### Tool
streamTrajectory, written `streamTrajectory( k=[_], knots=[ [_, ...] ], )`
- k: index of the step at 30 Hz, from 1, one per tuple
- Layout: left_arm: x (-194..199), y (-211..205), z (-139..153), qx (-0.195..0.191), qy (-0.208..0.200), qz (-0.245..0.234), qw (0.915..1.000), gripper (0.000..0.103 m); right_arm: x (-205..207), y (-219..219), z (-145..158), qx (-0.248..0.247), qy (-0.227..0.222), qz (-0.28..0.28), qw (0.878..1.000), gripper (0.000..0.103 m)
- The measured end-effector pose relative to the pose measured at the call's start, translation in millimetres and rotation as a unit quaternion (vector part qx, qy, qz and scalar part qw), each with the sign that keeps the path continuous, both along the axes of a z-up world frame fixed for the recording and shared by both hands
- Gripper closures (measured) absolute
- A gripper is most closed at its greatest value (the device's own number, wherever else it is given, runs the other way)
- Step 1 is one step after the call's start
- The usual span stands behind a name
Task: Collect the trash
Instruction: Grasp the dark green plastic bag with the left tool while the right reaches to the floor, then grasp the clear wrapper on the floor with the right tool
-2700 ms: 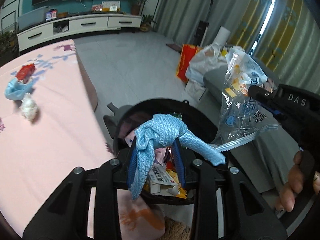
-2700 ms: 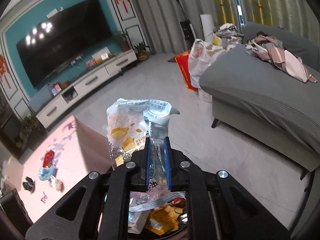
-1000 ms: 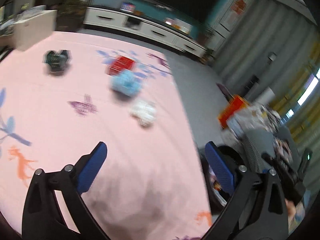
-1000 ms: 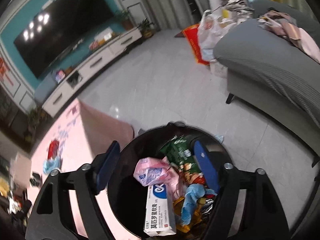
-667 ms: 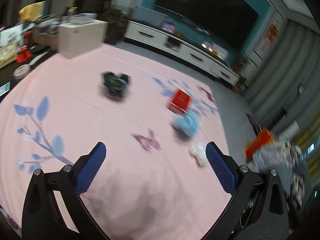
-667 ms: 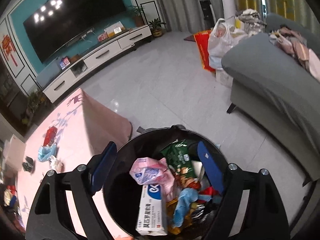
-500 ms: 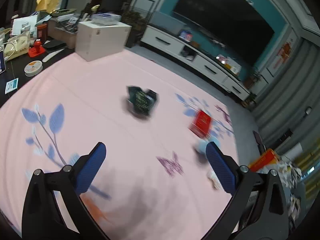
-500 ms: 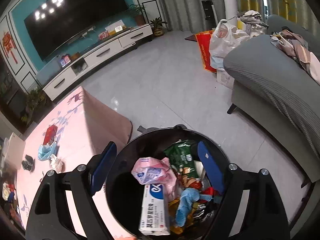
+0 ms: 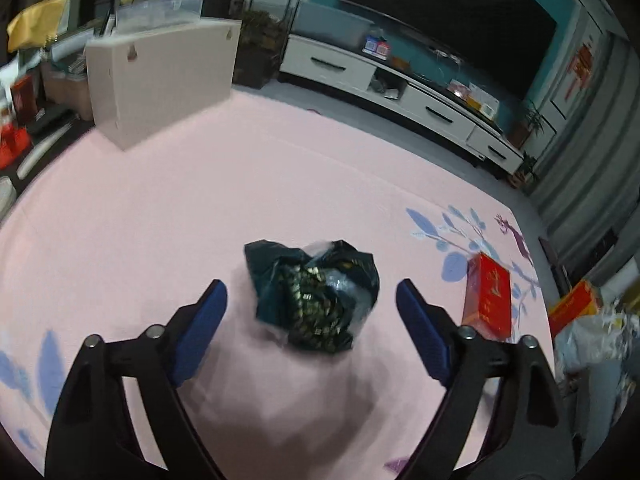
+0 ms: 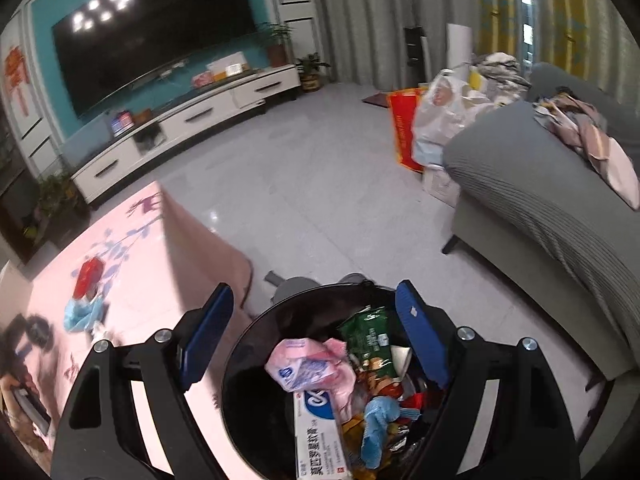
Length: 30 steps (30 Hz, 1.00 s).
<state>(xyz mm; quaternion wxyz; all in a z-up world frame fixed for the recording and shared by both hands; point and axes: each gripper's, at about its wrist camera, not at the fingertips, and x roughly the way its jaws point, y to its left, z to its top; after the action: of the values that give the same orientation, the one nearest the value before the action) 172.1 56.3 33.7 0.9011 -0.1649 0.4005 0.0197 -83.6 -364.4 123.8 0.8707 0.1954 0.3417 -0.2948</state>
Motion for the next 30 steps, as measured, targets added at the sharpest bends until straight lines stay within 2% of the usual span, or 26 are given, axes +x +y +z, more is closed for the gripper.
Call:
streamTrajectory(
  k=[2,3,5,6,7,11,15,17,19,21,23,24,25,26,28,30],
  knots=[
    [9.0,-1.2,-11.0,-0.023,0.010,-0.014,0.9996,0.039,-1.4,-5.7,-1.1,0.008,-0.006,-0.012,1.000,0.021],
    [13.8,-2.7,-19.2,-0.027,0.022,-0.021,0.9992,0.041,-2.6,-9.7,-1.9,0.014,-0.009,-0.018,1.000,0.021],
    [13.2,-5.8,-21.5,-0.002,0.011,-0.020,0.9997,0.047,-5.7,-18.0,-2.9,0.025,-0.011,-0.028,0.999,0.021],
    [13.5,-9.1,-21.3,0.017,0.013,-0.027,0.9994,0.048,-8.6,-24.1,-2.1,0.031,-0.014,-0.036,0.999,0.021],
    [12.6,-8.8,-20.3,0.017,0.012,-0.028,0.9994,0.049,-11.4,-29.0,-1.6,0.035,-0.016,-0.043,0.998,0.021],
    [9.1,-1.8,-15.1,-0.008,0.019,-0.013,0.9997,0.051,-35.9,-72.0,4.5,0.060,-0.037,-0.078,0.994,0.021],
    [-3.3,-9.9,8.8,-0.004,-0.004,-0.021,0.9998,0.051,-75.3,-144.0,-23.3,0.074,-0.012,-0.158,0.985,0.021],
    [-15.3,-21.5,23.7,0.004,-0.018,-0.029,0.9994,0.051,-91.2,-182.0,-56.8,0.080,0.023,-0.203,0.976,0.021],
    [-25.2,-31.6,32.8,0.009,-0.022,-0.040,0.9989,0.050,-104.9,-219.2,-103.3,0.109,0.052,-0.239,0.964,0.021],
    [-35.2,-38.3,39.5,0.011,-0.021,-0.041,0.9989,0.050,-110.7,-254.1,-173.3,0.162,0.085,-0.248,0.951,0.021],
    [-48.3,-42.4,44.5,0.008,-0.019,-0.038,0.9991,0.050,-108.2,-272.3,-238.5,0.203,0.123,-0.245,0.940,0.029],
    [-54.7,-43.8,46.1,0.005,-0.021,-0.030,0.9993,0.050,-106.7,-279.2,-276.6,0.231,0.142,-0.247,0.930,0.035],
    [-64.5,-44.1,46.6,0.000,-0.023,-0.018,0.9996,0.050,-105.2,-282.8,-301.0,0.255,0.148,-0.247,0.923,0.041],
    [-74.3,-44.5,45.3,-0.005,-0.025,-0.008,0.9996,0.050,-101.6,-287.0,-337.9,0.300,0.149,-0.244,0.910,0.043],
    [-91.6,-42.5,38.8,-0.014,-0.025,0.012,0.9995,0.050,-91.2,-290.1,-386.5,0.358,0.140,-0.238,0.892,0.049],
    [-104.4,-39.8,30.2,-0.015,-0.012,0.033,0.9993,0.050,-76.5,-291.7,-410.1,0.375,0.124,-0.229,0.889,0.049]
  ],
)
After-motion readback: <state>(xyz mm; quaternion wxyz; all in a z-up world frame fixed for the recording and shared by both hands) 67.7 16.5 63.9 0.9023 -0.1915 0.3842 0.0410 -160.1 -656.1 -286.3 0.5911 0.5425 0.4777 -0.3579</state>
